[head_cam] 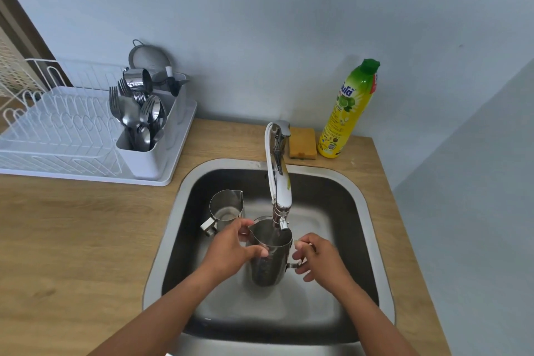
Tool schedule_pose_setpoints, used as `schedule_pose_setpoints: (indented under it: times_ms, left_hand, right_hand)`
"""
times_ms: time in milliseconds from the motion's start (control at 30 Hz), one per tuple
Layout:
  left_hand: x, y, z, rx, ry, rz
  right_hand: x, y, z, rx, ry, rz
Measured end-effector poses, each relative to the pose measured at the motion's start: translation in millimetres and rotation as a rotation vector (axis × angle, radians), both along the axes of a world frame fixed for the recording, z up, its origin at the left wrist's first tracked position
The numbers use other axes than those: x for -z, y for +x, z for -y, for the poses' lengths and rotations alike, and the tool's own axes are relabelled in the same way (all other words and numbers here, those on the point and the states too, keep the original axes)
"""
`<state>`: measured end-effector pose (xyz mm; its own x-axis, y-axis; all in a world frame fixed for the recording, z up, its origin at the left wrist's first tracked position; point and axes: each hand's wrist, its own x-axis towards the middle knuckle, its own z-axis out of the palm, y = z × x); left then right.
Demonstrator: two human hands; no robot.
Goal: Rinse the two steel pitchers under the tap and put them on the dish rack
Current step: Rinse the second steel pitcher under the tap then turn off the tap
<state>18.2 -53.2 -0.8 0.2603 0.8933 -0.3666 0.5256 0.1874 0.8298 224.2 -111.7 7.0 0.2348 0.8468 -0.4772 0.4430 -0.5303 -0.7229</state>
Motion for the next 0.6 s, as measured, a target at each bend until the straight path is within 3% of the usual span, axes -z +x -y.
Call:
schedule_pose_setpoints:
  times_ms: [300,600]
  left_hand:
    - [3.1,1.9,-9.3,-0.048,-0.212,0.104]
    - [4.3,0.7,-5.2,-0.104,-0.341,0.035]
  right_hand:
    - [6.2,-7.3,1.8,0.006,-0.181,0.015]
    - [-3.8,-12.0,1.2,-0.026,-0.295,-0.029]
